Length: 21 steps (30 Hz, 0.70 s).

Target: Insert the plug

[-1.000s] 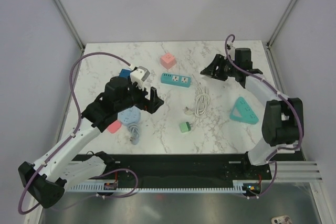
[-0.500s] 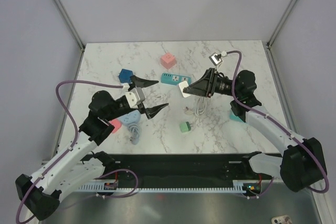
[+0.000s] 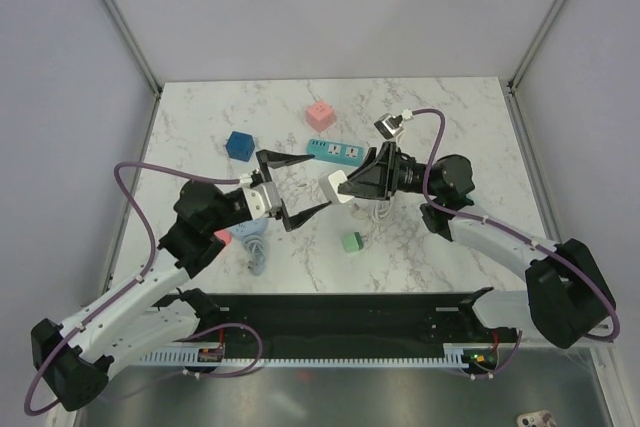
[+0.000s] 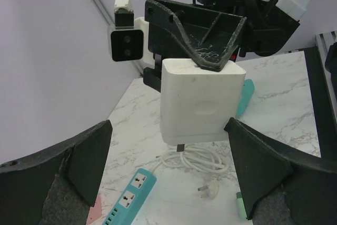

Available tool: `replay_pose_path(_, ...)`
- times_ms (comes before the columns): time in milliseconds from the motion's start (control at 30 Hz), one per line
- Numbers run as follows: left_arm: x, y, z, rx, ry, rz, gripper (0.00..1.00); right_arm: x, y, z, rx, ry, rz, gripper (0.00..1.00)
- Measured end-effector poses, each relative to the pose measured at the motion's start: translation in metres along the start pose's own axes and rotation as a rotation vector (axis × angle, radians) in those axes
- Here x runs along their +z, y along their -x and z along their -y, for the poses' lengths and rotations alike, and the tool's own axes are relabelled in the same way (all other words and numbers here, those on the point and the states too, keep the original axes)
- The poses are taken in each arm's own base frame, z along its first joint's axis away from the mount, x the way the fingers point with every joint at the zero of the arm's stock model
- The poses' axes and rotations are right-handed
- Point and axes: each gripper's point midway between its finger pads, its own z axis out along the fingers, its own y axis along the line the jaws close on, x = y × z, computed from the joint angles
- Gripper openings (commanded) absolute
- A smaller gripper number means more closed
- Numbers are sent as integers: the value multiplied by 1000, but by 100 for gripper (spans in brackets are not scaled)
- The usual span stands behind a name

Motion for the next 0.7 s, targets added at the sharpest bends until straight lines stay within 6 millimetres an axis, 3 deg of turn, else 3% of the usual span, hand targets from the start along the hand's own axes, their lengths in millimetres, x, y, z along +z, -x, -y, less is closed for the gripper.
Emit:
replay_pose_path(300,-2,-5,16,10,-31,12,98,12,-3,5,61,37,7,8)
replay_pose_path(500,4,-6,18,13,-30,17,91,16,-4,4,62,49,19,8)
replay_pose_path(567,6,-5,18,18,-27,23,82,18,-4,4,63,51,22,9)
replay_pose_path(667,7,-3,19,24,-28,31,47,19,-4,7,71,47,30,19)
replay_pose_path(700,7,-4,19,26,-28,29,28,19,-3,8,72,46,39,27)
